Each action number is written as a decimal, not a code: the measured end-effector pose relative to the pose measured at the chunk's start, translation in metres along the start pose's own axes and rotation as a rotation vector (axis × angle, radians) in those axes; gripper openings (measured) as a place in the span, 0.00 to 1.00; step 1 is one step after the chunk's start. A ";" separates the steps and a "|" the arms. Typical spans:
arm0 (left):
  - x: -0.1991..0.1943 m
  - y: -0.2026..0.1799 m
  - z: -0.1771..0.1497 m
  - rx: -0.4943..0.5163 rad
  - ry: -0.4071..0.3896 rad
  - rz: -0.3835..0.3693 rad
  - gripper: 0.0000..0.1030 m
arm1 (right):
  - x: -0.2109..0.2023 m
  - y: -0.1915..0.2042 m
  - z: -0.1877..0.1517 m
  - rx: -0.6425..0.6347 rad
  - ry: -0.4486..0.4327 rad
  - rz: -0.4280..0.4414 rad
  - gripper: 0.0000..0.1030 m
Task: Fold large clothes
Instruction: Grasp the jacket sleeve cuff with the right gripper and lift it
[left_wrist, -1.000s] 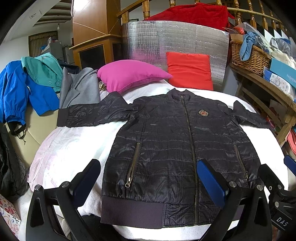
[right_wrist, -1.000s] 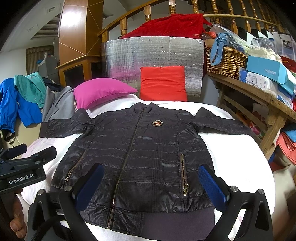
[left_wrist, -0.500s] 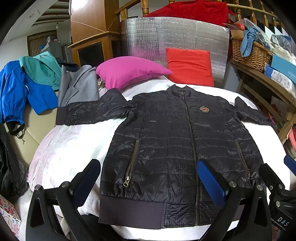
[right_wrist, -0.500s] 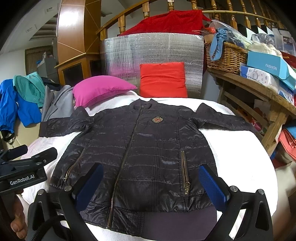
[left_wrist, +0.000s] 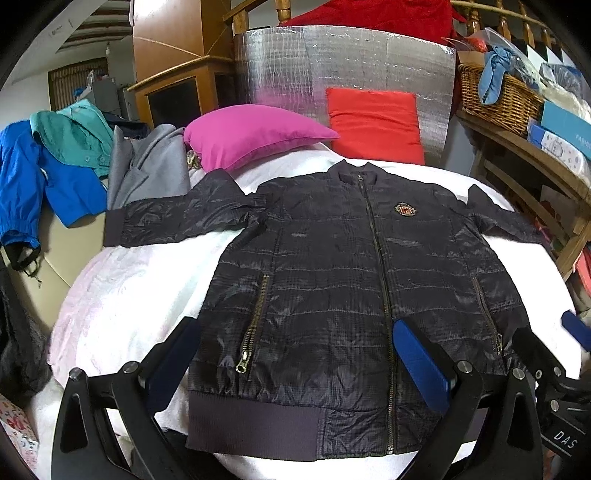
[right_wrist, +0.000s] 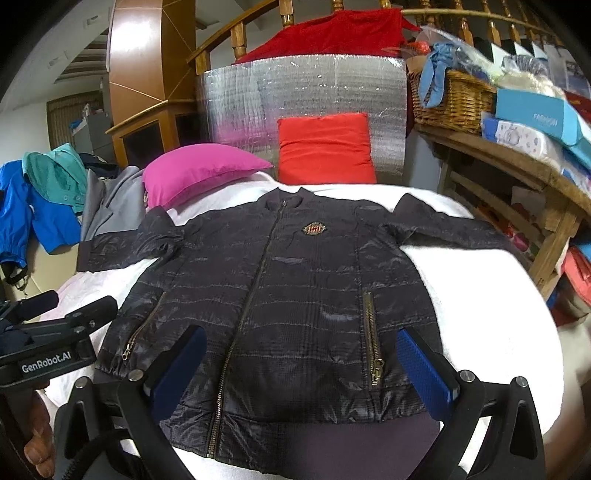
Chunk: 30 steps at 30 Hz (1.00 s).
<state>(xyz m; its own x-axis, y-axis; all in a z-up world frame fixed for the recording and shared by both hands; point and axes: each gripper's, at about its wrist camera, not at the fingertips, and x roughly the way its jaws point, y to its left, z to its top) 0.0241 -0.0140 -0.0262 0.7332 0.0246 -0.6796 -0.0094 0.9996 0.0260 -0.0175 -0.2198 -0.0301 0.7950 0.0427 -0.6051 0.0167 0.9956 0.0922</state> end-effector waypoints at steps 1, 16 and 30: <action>0.004 0.001 0.000 -0.005 0.008 -0.008 1.00 | 0.004 -0.006 0.000 0.020 0.018 0.018 1.00; 0.126 -0.035 0.037 0.112 0.075 -0.027 1.00 | 0.094 -0.264 0.034 0.660 0.047 0.122 1.00; 0.203 -0.041 0.055 0.066 -0.010 -0.141 1.00 | 0.263 -0.466 0.099 1.012 0.035 -0.050 0.88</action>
<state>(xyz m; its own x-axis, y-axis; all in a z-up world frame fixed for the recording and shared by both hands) 0.2107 -0.0508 -0.1251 0.7305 -0.1166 -0.6729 0.1387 0.9901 -0.0211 0.2435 -0.6812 -0.1536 0.7611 0.0214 -0.6483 0.5686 0.4589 0.6827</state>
